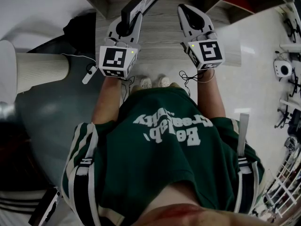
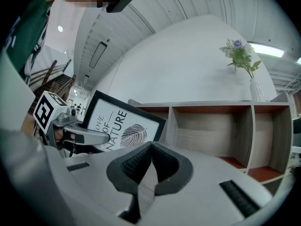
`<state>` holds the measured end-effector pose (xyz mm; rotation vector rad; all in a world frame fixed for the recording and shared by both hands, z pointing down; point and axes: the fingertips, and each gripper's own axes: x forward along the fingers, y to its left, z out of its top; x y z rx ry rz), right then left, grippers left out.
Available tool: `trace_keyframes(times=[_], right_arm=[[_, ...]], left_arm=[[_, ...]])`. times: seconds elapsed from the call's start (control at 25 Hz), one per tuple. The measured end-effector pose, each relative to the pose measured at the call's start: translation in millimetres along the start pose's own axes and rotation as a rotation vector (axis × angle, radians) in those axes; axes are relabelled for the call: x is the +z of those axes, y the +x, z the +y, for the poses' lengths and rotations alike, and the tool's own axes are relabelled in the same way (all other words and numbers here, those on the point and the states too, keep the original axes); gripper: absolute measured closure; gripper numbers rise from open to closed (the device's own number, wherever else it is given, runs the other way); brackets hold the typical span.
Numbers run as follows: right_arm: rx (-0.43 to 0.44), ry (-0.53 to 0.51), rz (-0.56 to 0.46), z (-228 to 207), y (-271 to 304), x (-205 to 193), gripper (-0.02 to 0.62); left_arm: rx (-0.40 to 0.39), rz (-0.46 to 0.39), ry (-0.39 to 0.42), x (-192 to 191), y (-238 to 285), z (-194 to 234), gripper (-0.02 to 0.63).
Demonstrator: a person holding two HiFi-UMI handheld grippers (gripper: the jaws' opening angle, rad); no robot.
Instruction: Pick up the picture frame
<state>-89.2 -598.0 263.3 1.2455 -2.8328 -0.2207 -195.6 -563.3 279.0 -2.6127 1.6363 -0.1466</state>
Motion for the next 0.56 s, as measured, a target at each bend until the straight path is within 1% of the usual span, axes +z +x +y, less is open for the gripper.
trace_keyframes(times=[0.56], right_arm=[[0.002,-0.008,-0.001,1.9,-0.9,3.8,0.561]], left_arm=[[-0.008,0.001,0.01,3.2,-1.2,-1.8,0.58]])
